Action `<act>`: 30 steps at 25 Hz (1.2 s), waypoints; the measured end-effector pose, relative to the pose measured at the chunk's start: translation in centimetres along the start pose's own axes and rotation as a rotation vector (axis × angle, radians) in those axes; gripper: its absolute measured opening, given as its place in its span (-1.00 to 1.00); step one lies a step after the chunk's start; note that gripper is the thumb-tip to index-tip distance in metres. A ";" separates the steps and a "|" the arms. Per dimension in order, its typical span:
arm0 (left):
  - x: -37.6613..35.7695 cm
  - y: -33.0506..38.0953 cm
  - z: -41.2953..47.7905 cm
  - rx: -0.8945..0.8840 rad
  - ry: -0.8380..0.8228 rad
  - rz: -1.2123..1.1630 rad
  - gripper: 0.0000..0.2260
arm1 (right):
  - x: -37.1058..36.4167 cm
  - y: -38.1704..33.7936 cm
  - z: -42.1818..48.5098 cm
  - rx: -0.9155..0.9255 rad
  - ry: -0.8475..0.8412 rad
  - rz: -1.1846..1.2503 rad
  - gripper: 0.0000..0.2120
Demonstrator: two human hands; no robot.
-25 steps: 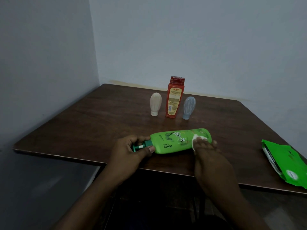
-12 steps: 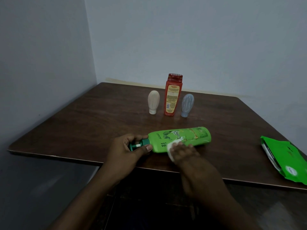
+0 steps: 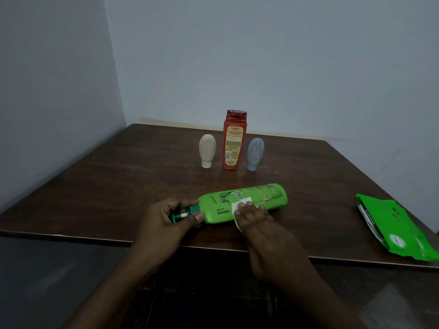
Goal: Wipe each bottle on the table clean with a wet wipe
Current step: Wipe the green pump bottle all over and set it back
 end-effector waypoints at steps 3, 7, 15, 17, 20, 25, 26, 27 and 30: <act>-1.2 0.1 0.3 0.008 -0.004 -0.017 -0.76 | 0.0 5.0 -0.2 -0.309 0.039 -0.040 -0.49; -1.8 0.7 0.0 0.004 0.002 -0.033 -0.75 | 0.6 7.8 -0.3 -0.628 -0.076 -0.051 -0.57; -1.6 0.4 0.3 0.002 0.016 -0.047 -0.75 | -0.2 1.8 -0.8 -0.314 0.031 0.032 -0.44; -1.7 0.4 0.2 0.000 0.011 -0.031 -0.76 | -0.1 4.1 -0.6 -0.452 0.034 0.045 -0.51; -1.7 0.5 0.1 -0.009 0.001 -0.009 -0.79 | 0.3 7.3 -0.3 -0.613 -0.008 0.028 -0.64; -1.5 0.7 0.1 -0.004 -0.022 0.033 -0.78 | -0.8 3.9 0.0 -0.421 0.019 0.114 -0.45; -1.5 0.8 0.1 -0.008 -0.023 0.038 -0.77 | -0.7 2.2 0.0 -0.284 0.010 0.103 -0.40; -1.4 0.9 0.1 -0.011 -0.020 0.040 -0.76 | -0.4 0.5 0.1 -0.133 -0.007 0.081 -0.38; -1.4 0.8 0.2 -0.012 -0.010 0.034 -0.78 | -0.2 0.8 0.4 0.007 -0.034 0.101 -0.41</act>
Point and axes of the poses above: each hand's wrist, its own z-axis towards the middle knuckle, its own x-axis out of the back of the hand, y = z × x, the point moved 4 cm from there along z, towards the middle knuckle, and after that the axes turned 6 degrees about -z, right-handed, at the moved point
